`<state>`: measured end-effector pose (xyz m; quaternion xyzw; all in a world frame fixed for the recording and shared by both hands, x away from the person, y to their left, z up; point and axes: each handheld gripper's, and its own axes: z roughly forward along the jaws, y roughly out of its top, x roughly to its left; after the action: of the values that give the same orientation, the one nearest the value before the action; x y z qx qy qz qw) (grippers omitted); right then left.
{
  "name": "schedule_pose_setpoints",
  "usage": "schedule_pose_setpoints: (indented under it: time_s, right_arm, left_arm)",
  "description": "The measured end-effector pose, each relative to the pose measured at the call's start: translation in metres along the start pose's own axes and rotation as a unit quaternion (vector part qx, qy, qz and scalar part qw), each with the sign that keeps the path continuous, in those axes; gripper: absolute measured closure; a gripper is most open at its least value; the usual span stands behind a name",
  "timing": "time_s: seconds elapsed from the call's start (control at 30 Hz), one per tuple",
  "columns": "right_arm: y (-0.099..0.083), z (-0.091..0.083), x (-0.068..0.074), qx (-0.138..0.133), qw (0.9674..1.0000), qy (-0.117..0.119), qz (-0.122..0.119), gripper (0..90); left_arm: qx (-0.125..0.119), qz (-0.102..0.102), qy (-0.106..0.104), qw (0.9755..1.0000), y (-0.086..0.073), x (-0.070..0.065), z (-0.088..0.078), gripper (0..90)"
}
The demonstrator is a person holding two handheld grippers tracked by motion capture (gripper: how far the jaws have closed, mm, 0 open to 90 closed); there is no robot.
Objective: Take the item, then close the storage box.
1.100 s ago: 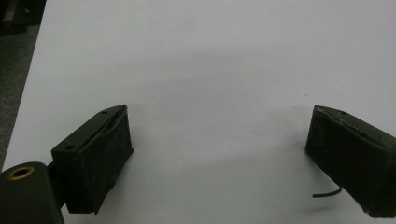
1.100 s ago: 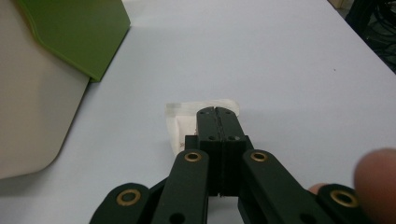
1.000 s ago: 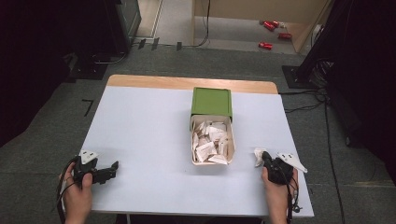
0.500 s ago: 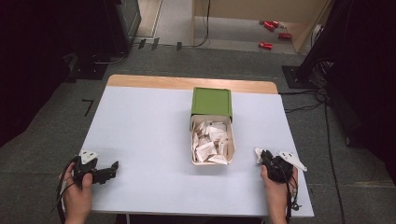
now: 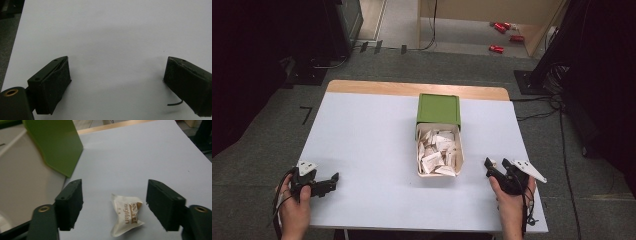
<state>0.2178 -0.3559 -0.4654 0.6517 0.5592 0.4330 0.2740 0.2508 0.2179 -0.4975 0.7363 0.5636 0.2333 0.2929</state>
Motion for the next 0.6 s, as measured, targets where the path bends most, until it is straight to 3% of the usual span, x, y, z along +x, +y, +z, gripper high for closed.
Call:
schedule_pose_setpoints:
  time_s: [0.1,0.6]
  right_arm:
    - [0.005,-0.005,0.005,-0.001,0.9999,0.016,-0.003,21.8]
    - [0.021,-0.022,0.031,-0.015,0.9992,0.034,-0.013,24.8]
  left_arm:
    - [0.0,0.0,0.0,1.0,0.0,0.0,0.0,7.4]
    - [0.0,0.0,0.0,1.0,0.0,0.0,0.0,7.4]
